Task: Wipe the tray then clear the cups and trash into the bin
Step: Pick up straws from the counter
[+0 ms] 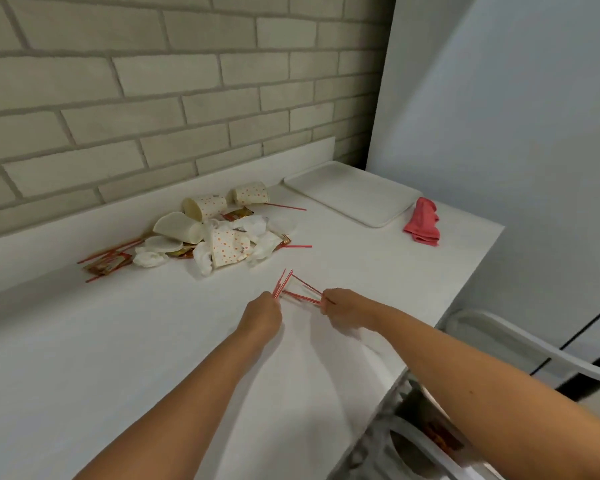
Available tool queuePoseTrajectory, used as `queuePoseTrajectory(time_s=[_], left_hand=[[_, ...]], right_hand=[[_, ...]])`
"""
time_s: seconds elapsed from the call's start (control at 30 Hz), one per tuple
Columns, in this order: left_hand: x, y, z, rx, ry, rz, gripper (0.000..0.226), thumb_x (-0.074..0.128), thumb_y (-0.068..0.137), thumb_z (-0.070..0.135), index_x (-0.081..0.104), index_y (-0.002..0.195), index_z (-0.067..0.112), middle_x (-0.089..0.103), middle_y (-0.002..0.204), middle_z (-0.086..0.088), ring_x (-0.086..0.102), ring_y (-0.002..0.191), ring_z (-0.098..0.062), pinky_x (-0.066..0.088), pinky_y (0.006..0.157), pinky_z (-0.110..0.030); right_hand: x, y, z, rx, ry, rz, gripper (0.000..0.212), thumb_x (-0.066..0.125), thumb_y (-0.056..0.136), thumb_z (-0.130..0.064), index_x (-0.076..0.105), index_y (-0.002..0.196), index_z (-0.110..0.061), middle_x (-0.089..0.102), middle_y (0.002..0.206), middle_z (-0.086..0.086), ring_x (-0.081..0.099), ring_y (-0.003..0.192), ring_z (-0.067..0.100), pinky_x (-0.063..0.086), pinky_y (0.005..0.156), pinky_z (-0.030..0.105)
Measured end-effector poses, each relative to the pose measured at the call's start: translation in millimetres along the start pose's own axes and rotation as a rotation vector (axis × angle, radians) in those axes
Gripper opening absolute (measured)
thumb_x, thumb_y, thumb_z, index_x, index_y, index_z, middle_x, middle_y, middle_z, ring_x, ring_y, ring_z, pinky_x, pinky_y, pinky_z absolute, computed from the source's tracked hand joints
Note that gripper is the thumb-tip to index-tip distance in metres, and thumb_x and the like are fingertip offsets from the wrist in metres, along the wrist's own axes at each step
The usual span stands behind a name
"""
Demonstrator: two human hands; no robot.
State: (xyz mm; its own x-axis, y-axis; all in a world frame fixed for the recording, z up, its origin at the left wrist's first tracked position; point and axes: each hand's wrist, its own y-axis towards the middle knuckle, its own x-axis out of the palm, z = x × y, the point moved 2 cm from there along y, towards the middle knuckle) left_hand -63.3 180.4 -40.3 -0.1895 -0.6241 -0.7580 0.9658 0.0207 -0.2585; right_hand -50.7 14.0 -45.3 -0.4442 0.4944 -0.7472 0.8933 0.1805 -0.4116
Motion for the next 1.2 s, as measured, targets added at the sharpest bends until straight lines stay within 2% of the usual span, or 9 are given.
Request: queuePoseTrajectory(time_s=[0.27, 0.4, 0.47, 0.57, 0.67, 0.73, 0.9, 1.03, 1.2], left_hand=[[81, -15, 98, 0.179, -0.013, -0.213, 0.055, 0.02, 0.102, 0.037, 0.055, 0.119, -0.001, 0.058, 0.123, -0.018, 0.053, 0.115, -0.032, 0.04, 0.099, -0.034], [112, -27, 146, 0.225, -0.057, -0.316, 0.043, 0.021, 0.103, 0.018, 0.052, 0.122, -0.004, 0.054, 0.128, -0.021, 0.05, 0.118, -0.034, 0.039, 0.1, -0.035], [130, -30, 166, 0.23, -0.045, -0.362, 0.037, 0.026, 0.099, 0.009, 0.052, 0.121, -0.005, 0.055, 0.123, -0.022, 0.055, 0.107, -0.036, 0.045, 0.087, -0.038], [159, -33, 189, 0.243, -0.04, -0.428, 0.035, 0.032, 0.097, 0.011, 0.057, 0.117, -0.003, 0.059, 0.088, -0.011, 0.049, 0.063, -0.021, 0.041, 0.054, -0.027], [194, -40, 210, 0.282, -0.023, -0.514, 0.033, 0.036, 0.098, 0.012, 0.058, 0.117, -0.003, 0.063, 0.102, -0.016, 0.048, 0.074, -0.02, 0.043, 0.072, -0.028], [216, -46, 216, 0.277, 0.005, -0.572, 0.03, 0.035, 0.099, 0.011, 0.06, 0.111, 0.001, 0.062, 0.094, -0.019, 0.045, 0.062, -0.02, 0.039, 0.063, -0.025], [275, -38, 197, -0.082, -0.169, -0.723, 0.035, 0.023, 0.096, 0.0, 0.049, 0.075, 0.011, 0.034, 0.059, -0.002, 0.027, 0.043, -0.011, 0.022, 0.038, -0.018], [308, -34, 174, -0.418, -0.379, -0.751, 0.033, 0.018, 0.095, -0.002, 0.042, 0.073, 0.006, 0.032, 0.059, -0.001, 0.024, 0.027, -0.005, 0.021, 0.029, -0.014], [343, -31, 152, -0.678, -0.656, -0.679, 0.038, 0.01, 0.094, -0.005, 0.039, 0.07, 0.004, 0.041, 0.042, -0.006, 0.029, 0.02, -0.007, 0.025, 0.027, -0.008]], right_hand=[[-64, -46, 120, 0.173, 0.024, -0.026, 0.023, 0.031, 0.092, 0.001, 0.047, 0.086, -0.014, 0.043, 0.069, 0.001, 0.031, 0.052, 0.012, 0.026, 0.044, 0.021], [-87, -74, 172, 0.247, 0.083, -0.053, 0.023, 0.028, 0.096, -0.01, 0.044, 0.082, -0.015, 0.034, 0.065, 0.0, 0.026, 0.053, 0.012, 0.025, 0.046, 0.022], [-95, -87, 198, 0.274, 0.084, -0.08, 0.022, 0.03, 0.097, -0.013, 0.043, 0.08, -0.016, 0.034, 0.065, -0.001, 0.027, 0.053, 0.011, 0.027, 0.047, 0.022], [-106, -101, 236, 0.317, 0.181, -0.131, 0.022, 0.03, 0.099, -0.014, 0.042, 0.081, -0.016, 0.033, 0.065, -0.001, 0.026, 0.051, 0.01, 0.024, 0.045, 0.02], [-114, -115, 271, 0.376, 0.262, -0.156, 0.019, 0.031, 0.101, -0.014, 0.043, 0.086, -0.014, 0.031, 0.062, -0.001, 0.025, 0.05, 0.009, 0.023, 0.044, 0.019], [-113, -120, 291, 0.409, 0.209, -0.178, 0.021, 0.032, 0.101, -0.014, 0.043, 0.083, -0.015, 0.031, 0.063, -0.001, 0.025, 0.051, 0.01, 0.023, 0.045, 0.02], [-96, -117, 325, 0.46, -0.149, -0.267, 0.018, 0.035, 0.097, -0.012, 0.052, 0.104, -0.009, 0.042, 0.071, 0.001, 0.034, 0.055, 0.011, 0.032, 0.05, 0.022], [-64, -106, 335, 0.405, -0.351, -0.293, 0.032, 0.04, 0.098, -0.016, 0.055, 0.122, -0.001, 0.054, 0.1, 0.008, 0.049, 0.083, 0.019, 0.048, 0.081, 0.031], [-19, -91, 341, 0.386, -0.483, -0.438, 0.031, 0.046, 0.095, -0.01, 0.057, 0.122, 0.001, 0.056, 0.104, 0.013, 0.049, 0.09, 0.022, 0.045, 0.087, 0.034]])
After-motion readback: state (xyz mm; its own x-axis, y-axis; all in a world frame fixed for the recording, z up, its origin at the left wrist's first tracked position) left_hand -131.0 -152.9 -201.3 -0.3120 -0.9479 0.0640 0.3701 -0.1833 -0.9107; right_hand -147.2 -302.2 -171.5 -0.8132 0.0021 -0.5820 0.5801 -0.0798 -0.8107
